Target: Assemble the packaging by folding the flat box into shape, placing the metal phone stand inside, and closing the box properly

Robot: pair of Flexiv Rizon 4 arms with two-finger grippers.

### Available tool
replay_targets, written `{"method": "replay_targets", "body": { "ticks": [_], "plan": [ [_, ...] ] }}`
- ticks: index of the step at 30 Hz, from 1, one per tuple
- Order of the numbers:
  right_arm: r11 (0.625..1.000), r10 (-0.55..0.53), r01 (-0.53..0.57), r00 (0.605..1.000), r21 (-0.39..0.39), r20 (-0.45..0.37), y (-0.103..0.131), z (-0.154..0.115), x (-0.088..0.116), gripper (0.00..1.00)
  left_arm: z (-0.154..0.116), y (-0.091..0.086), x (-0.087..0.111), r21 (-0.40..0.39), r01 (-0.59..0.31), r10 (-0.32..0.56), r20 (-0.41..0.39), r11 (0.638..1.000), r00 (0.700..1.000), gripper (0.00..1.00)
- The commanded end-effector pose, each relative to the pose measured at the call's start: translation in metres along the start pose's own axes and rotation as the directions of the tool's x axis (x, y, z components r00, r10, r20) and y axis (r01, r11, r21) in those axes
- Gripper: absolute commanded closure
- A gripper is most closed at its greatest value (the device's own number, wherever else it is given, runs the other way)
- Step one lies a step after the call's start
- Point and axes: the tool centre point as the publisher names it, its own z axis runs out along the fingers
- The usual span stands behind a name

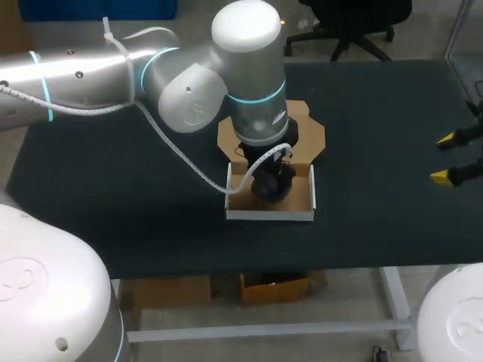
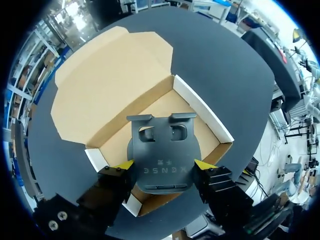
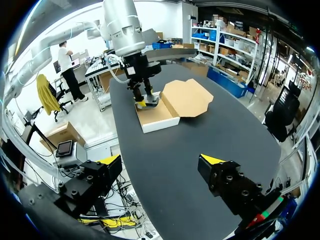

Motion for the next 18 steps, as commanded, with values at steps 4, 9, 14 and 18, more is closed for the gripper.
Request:
{"method": "replay_targets", "body": {
  "ticks": [4,9,14,18],
  "plan": [
    [1.000,-0.001,0.001,1.000,-0.001,-0.003,0.000,-0.002,0.000,0.00,0.018,-0.010,0.004,-0.022,-0.004,0.004,0.006,1.000,1.000,1.00],
    [1.000,-0.001,0.001,1.000,-0.001,-0.003,0.000,-0.002,0.000,0.00,0.026,-0.013,0.006,-0.031,-0.008,0.009,0.012,0.999,1.000,1.00],
    [1.000,-0.001,0.001,1.000,-0.001,-0.003,0.000,-0.002,0.000,0.00,0.029,-0.013,0.007,-0.031,-0.015,0.016,0.019,0.999,1.000,1.00],
    [1.000,-0.001,0.001,1.000,-0.001,-0.003,0.000,-0.002,0.000,0.00,0.033,-0.013,0.008,-0.038,-0.021,0.022,0.030,0.999,0.999,1.00]
  ]
}}
